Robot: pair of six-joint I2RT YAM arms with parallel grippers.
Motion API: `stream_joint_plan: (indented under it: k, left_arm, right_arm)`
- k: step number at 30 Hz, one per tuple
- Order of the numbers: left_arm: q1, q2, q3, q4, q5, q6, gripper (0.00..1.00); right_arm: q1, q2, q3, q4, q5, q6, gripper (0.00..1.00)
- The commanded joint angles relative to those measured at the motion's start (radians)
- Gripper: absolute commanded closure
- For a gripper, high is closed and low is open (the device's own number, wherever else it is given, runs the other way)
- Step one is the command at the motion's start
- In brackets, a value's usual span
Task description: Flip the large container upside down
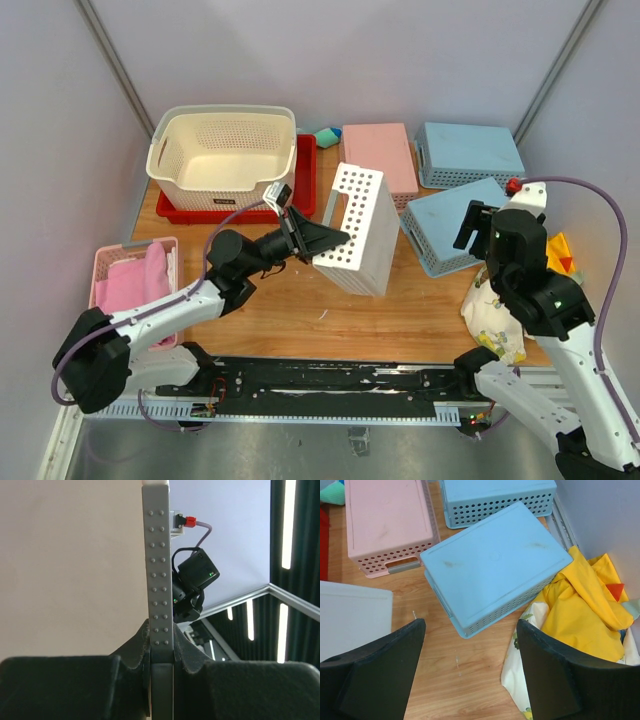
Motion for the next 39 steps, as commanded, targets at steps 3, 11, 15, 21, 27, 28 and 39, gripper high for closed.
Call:
stream_joint_plan:
  k: [3, 11, 15, 21, 27, 28, 39]
  left_arm:
    - [0.031, 0.005, -0.171, 0.413, -0.067, -0.23, 1.0]
    - [0.043, -0.026, -0.441, 0.614, -0.182, -0.36, 1.0]
    - [0.065, -0.033, -0.566, 0.689, -0.214, -0.403, 1.0]
    - [0.126, -0.175, -0.68, 0.4, -0.165, -0.291, 0.57]
    - [0.145, -0.525, -0.547, -0.471, -0.215, 0.061, 0.08]
    - [0.145, -0.562, -0.516, -0.585, -0.233, 0.123, 0.04]
    - [0.147, -0.394, -0.221, -1.181, -0.356, 0.591, 0.01]
  right_arm:
    - [-0.002, -0.014, -0.009, 0.007, -0.018, -0.02, 0.24]
    - [-0.002, 0.021, -0.045, 0.019, -0.074, 0.0, 0.24]
    - [-0.002, 0.051, -0.057, 0.036, -0.112, 0.013, 0.24]
    - [-0.002, 0.086, -0.084, 0.052, -0.18, 0.035, 0.24]
    - [-0.002, 0.103, -0.135, 0.08, -0.278, 0.057, 0.22]
    - [-0.001, 0.108, -0.143, 0.084, -0.293, 0.057, 0.22]
    - [-0.002, 0.169, -0.169, 0.118, -0.392, 0.063, 0.21]
